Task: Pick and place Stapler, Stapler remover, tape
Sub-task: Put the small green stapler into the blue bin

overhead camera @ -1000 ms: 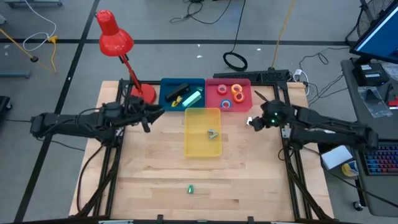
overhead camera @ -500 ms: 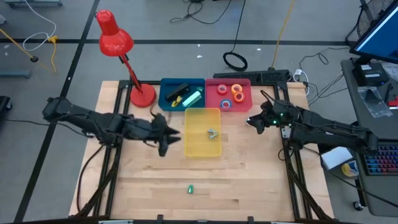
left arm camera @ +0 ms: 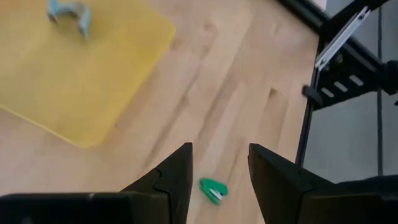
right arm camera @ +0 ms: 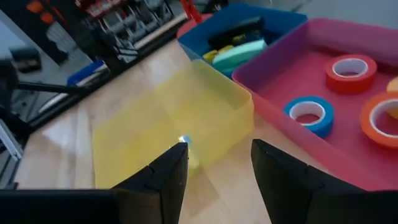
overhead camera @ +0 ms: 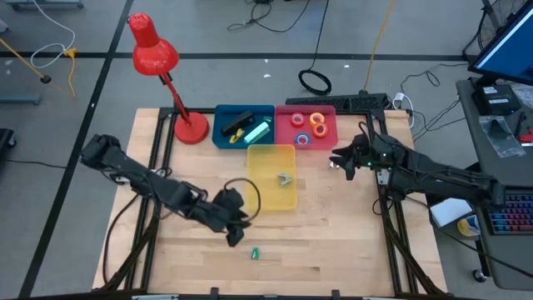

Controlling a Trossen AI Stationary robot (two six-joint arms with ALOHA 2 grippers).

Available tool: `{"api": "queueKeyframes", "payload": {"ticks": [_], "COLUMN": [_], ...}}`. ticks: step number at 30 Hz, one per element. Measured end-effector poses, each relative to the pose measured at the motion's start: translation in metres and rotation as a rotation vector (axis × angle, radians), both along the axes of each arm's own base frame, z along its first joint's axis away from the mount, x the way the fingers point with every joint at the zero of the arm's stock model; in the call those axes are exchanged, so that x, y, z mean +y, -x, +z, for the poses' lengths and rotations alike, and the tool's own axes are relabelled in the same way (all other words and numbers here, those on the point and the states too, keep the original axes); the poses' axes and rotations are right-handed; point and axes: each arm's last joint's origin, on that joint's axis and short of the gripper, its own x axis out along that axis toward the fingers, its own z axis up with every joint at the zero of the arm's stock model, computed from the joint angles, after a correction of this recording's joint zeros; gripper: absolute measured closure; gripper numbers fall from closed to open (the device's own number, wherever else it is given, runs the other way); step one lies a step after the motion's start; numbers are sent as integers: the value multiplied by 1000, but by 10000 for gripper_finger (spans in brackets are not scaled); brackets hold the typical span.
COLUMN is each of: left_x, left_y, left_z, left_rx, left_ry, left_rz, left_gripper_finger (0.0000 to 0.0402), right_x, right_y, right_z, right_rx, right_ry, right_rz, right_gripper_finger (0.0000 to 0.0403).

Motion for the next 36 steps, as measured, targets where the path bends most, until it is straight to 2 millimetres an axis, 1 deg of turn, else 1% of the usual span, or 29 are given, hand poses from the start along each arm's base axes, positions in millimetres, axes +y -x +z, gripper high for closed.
{"api": "queueKeyframes", "payload": {"ticks": [7,10,13,17,20,24,27,36], "left_x": [-22,-30,-36,-39,-42,-47,-50,-49], "left_y": [-15,-21,-26,-30,-33,-39,-41,-42], "left_z": [-28,-38,-49,-62,-69,-74,-74,-73], "left_rx": [105,149,197,289,333,317,297,278], "left_ry": [58,66,96,223,331,399,423,463], "left_rz": [-21,-47,-67,-41,12,39,44,136], "left_gripper_finger": [248,261,279,295,297,297,298,297], "right_x": [1,1,2,3,3,3,3,3], "right_y": [2,2,3,3,3,3,3,3], "right_z": [-19,-27,-29,-29,-29,-29,-29,-30], "right_rx": [-113,-155,-172,-174,-172,-168,-167,-166], "right_ry": [8,-11,-27,-39,-36,-18,-15,-16], "right_rz": [-6,-11,-9,35,36,42,42,43], "right_gripper_finger": [234,234,234,234,234,234,234,234]}}
